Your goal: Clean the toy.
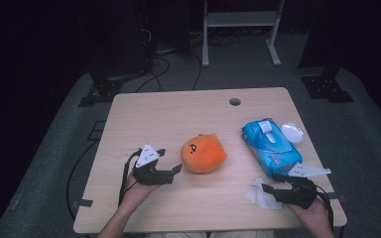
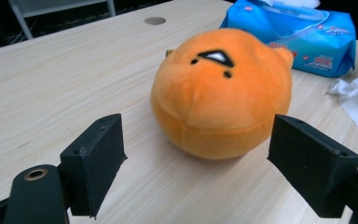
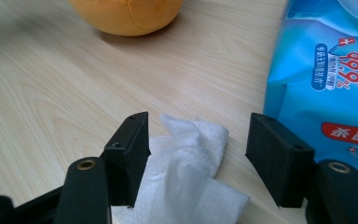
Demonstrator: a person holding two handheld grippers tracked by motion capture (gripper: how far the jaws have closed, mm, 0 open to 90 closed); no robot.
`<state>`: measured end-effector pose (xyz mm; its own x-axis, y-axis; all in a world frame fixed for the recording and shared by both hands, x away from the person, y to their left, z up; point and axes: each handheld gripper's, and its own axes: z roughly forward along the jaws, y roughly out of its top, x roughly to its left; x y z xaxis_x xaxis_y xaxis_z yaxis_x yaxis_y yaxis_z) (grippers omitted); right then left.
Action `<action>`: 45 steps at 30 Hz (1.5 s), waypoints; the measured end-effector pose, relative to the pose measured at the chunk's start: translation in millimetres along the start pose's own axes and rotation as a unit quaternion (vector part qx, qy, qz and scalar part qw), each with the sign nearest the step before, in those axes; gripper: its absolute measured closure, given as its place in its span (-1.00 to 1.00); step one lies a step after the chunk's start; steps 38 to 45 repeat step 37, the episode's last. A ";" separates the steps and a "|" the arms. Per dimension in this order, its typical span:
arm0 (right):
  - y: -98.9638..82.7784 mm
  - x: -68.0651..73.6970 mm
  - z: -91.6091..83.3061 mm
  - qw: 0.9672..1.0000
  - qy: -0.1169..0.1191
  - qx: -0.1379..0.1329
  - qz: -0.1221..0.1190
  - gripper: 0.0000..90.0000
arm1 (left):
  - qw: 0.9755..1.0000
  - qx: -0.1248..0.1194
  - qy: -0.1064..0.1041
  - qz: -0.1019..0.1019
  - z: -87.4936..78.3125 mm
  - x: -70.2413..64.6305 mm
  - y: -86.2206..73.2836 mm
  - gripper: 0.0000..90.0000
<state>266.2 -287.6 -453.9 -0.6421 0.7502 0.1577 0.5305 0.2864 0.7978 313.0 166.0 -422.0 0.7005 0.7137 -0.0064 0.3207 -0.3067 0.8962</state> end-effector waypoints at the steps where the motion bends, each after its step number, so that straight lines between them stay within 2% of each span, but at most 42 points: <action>1: -0.1 0.0 -0.1 1.000 0.000 0.000 0.001 -0.15 | 1.000 0.003 0.001 -0.002 -1.6 1.1 -1.4 -0.60; 15: -0.6 0.4 0.0 1.000 0.001 0.002 0.000 -0.15 | 1.000 0.010 0.015 -0.018 -15.9 8.6 -19.5 -0.62; 20: -0.8 0.9 0.5 1.000 0.003 0.005 0.001 -0.16 | 1.000 0.016 0.015 -0.018 -19.7 7.8 -21.9 -0.63; 34: -2.3 1.3 1.7 1.000 0.006 0.005 0.002 -0.17 | 0.998 0.019 0.024 -0.048 -23.1 14.8 -39.4 -0.70; 37: -2.0 1.3 2.9 1.000 0.010 0.003 0.005 -0.17 | 0.999 0.018 0.025 -0.042 -22.7 13.9 -39.9 -0.71; 45: -2.0 1.3 2.9 1.000 0.010 0.003 0.005 -0.17 | 0.999 0.018 0.025 -0.042 -22.7 13.9 -39.9 -0.71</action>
